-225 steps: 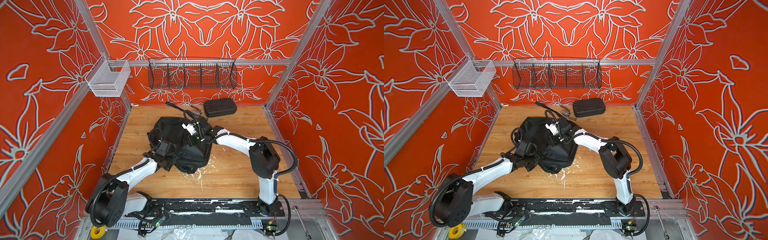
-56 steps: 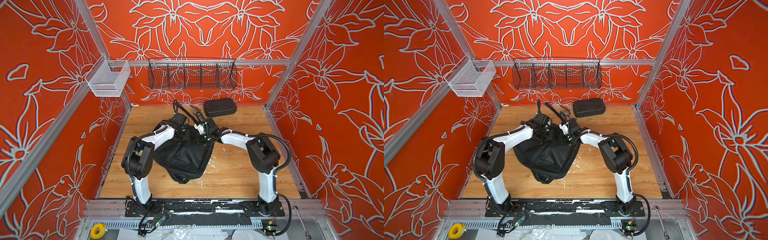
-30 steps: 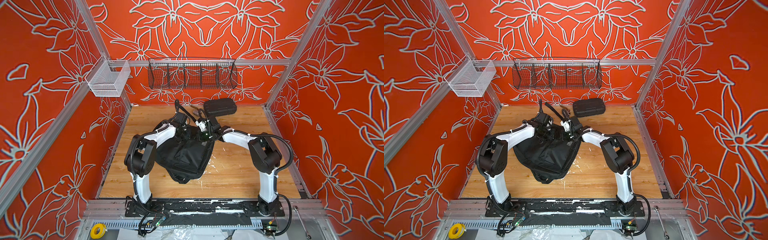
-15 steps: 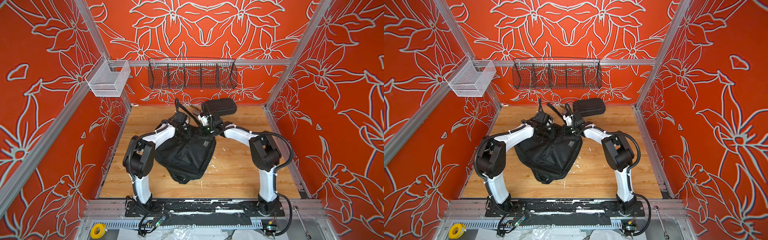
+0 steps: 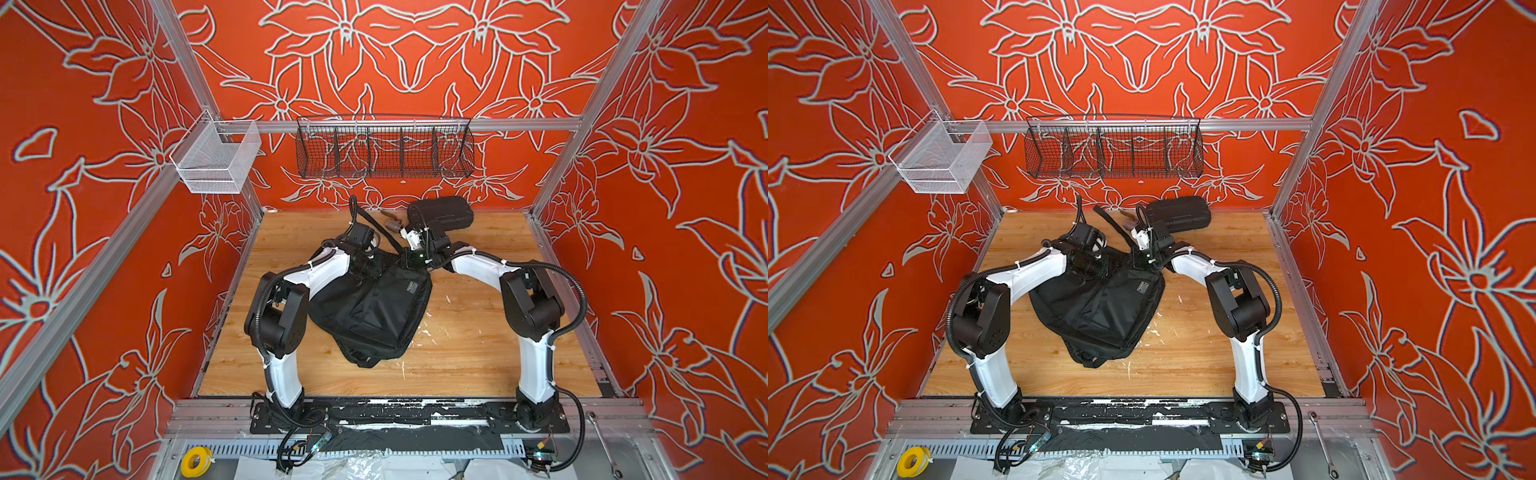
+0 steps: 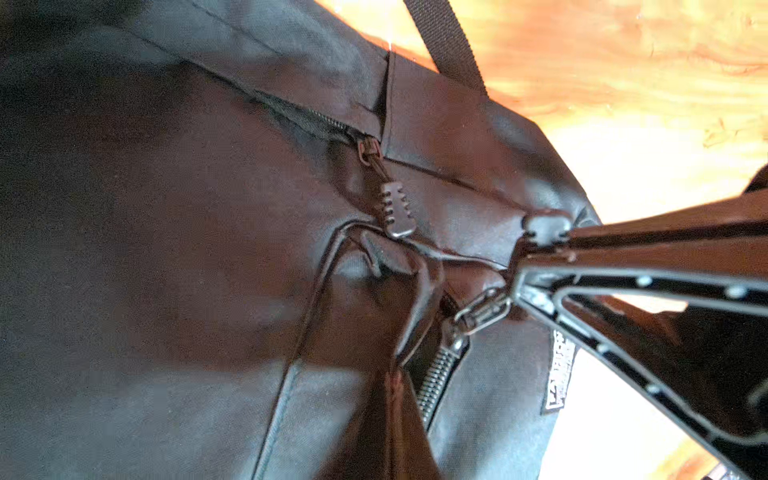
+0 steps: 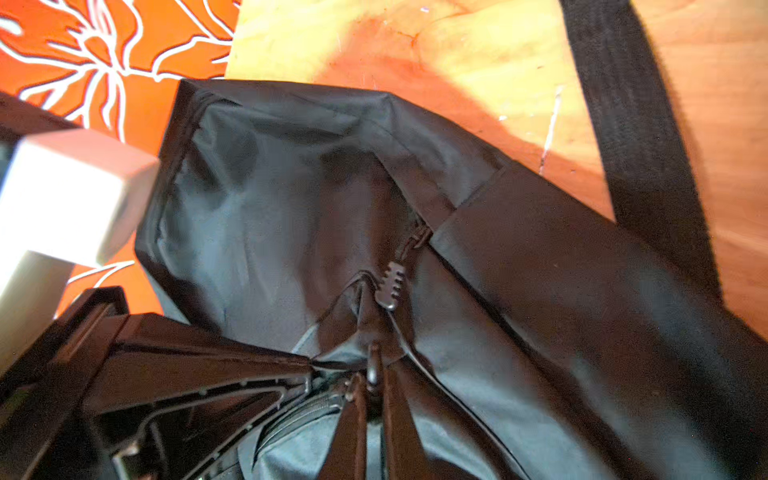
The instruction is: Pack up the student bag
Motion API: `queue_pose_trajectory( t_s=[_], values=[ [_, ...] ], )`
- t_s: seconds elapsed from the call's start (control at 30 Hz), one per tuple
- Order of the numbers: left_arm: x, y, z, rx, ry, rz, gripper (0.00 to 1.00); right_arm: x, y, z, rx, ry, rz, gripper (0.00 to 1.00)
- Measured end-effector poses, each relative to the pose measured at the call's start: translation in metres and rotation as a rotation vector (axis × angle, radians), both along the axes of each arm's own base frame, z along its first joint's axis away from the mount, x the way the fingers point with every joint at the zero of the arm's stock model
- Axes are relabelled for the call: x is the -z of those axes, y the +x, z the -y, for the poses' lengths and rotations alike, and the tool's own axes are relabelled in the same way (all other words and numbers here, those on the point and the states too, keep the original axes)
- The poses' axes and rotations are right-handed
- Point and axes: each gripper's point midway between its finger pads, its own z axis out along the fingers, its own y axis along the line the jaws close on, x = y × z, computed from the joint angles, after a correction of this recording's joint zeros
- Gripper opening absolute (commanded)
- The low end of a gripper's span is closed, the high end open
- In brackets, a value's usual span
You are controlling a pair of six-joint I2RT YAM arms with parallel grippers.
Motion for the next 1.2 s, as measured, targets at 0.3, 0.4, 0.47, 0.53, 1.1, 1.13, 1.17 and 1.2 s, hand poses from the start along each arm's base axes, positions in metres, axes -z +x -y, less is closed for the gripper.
queue_pose_trajectory(
  t_s=[0.3,0.4,0.47,0.53,1.1,1.13,1.17,1.2],
  values=[
    [0.001,-0.002,0.000,-0.014,-0.006,-0.019,0.00,0.006,-0.004,-0.004,-0.058,0.005,0.012,0.00],
    [0.000,-0.003,0.000,-0.019,-0.012,-0.023,0.00,0.009,-0.006,-0.002,-0.065,-0.009,0.011,0.00],
    [-0.001,-0.003,0.001,-0.018,-0.018,-0.024,0.00,0.013,-0.006,0.000,-0.059,-0.019,0.000,0.00],
    [-0.001,-0.003,0.002,-0.016,-0.023,-0.028,0.00,0.018,-0.004,0.002,-0.048,-0.025,-0.011,0.00],
    [-0.006,-0.020,0.000,0.033,-0.016,-0.032,0.00,0.031,-0.017,0.000,-0.072,-0.020,-0.022,0.00],
    [-0.004,-0.024,-0.001,0.036,-0.013,-0.041,0.00,0.032,-0.023,-0.003,-0.089,-0.025,-0.022,0.00],
    [-0.002,-0.027,-0.002,0.037,-0.011,-0.050,0.01,0.033,-0.028,-0.007,-0.106,-0.030,-0.021,0.00],
    [0.000,-0.031,-0.003,0.037,-0.007,-0.060,0.05,0.034,-0.034,-0.011,-0.122,-0.036,-0.019,0.00]
  ],
)
